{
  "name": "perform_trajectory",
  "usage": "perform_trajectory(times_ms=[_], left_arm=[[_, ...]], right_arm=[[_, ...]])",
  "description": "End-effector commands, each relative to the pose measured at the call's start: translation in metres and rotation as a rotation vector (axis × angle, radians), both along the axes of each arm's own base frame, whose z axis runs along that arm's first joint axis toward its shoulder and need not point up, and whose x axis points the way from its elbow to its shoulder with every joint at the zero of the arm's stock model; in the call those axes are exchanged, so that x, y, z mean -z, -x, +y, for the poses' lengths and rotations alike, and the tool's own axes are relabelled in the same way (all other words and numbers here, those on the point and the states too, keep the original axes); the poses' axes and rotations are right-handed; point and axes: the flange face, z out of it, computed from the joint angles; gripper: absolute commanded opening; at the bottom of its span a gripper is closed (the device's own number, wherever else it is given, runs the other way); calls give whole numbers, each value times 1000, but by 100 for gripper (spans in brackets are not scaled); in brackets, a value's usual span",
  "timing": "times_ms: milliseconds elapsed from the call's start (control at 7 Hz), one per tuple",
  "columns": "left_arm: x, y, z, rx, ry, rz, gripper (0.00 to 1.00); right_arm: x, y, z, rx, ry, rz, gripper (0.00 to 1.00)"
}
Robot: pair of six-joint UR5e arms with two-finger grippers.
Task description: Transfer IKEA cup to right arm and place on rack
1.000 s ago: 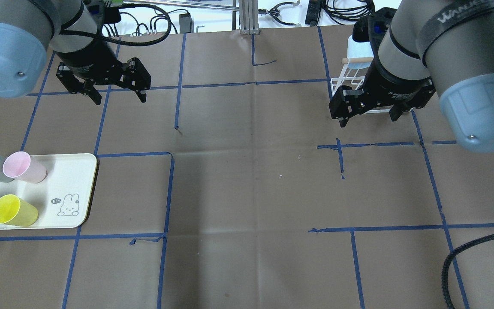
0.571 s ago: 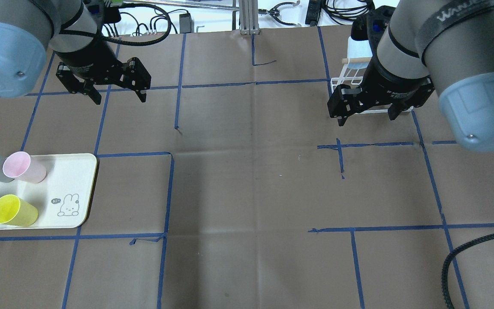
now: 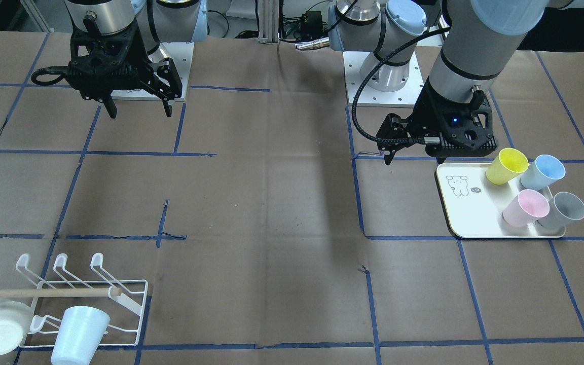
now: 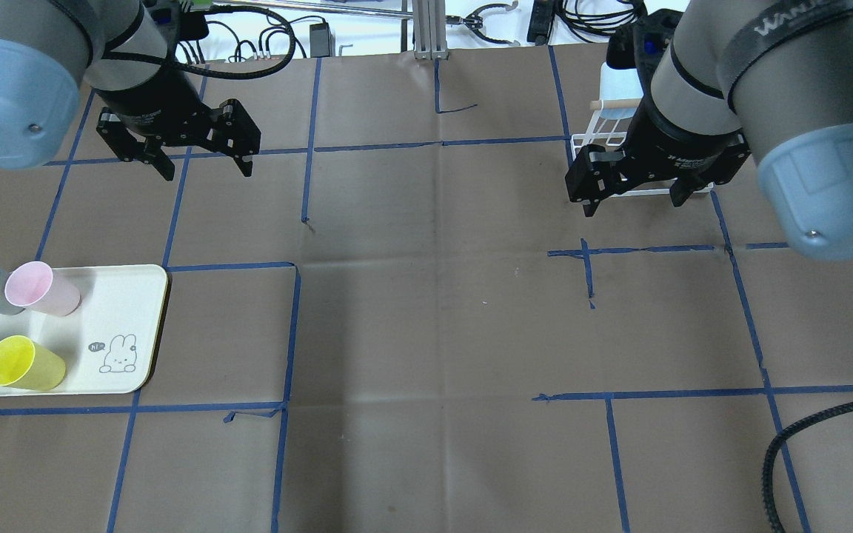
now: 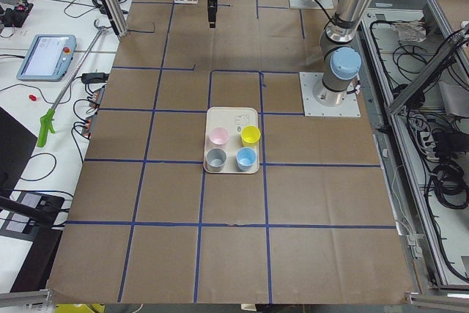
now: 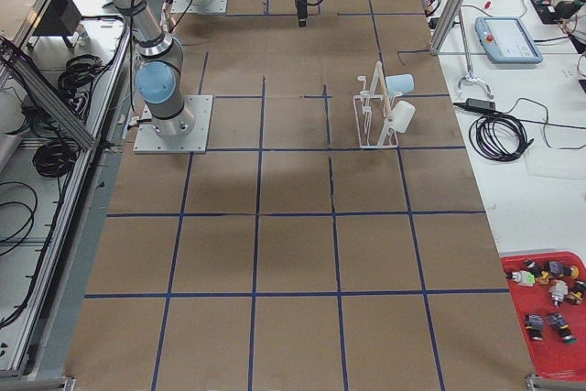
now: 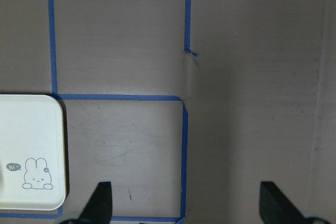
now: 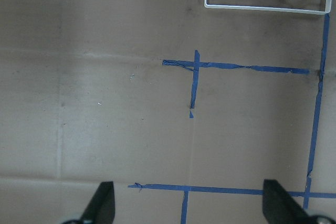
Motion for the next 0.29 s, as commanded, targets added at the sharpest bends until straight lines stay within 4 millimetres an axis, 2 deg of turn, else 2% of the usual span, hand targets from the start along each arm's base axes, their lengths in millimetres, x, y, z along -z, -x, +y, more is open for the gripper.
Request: perform_trajectory(times_ms=[0, 143], left_arm=[[1, 0, 0, 0, -2, -1, 99], [0, 0, 0, 0, 0, -1, 99]], right_arm=[[0, 0, 0, 0, 0, -2, 100], [1, 0, -1, 0, -2, -1, 100]])
